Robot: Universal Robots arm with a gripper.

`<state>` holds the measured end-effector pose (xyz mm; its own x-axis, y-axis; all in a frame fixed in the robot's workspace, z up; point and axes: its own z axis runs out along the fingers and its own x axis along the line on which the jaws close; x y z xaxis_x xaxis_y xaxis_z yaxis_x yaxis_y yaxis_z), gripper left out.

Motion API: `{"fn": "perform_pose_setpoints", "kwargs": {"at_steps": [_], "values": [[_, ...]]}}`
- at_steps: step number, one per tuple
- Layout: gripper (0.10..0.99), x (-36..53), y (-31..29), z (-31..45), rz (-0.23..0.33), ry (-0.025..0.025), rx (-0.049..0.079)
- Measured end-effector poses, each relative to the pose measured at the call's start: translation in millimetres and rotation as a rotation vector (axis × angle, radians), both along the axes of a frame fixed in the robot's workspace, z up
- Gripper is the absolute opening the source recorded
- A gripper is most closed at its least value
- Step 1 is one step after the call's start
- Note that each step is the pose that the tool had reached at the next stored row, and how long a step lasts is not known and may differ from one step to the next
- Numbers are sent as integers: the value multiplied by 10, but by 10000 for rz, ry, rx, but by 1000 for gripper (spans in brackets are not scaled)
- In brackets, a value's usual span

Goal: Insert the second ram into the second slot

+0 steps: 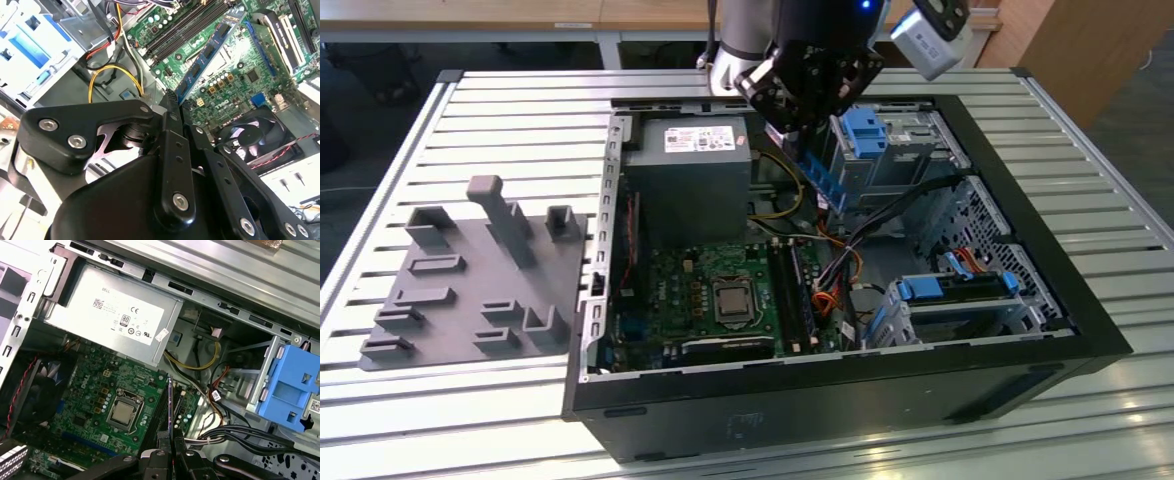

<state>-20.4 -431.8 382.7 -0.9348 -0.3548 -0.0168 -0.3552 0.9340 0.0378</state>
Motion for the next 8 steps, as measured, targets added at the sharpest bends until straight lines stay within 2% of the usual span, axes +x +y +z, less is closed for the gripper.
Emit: {"fn": "perform_pose_setpoints", "kwargs": {"at_steps": [8], "values": [[137,0,0,0,-554,0,0]]}}
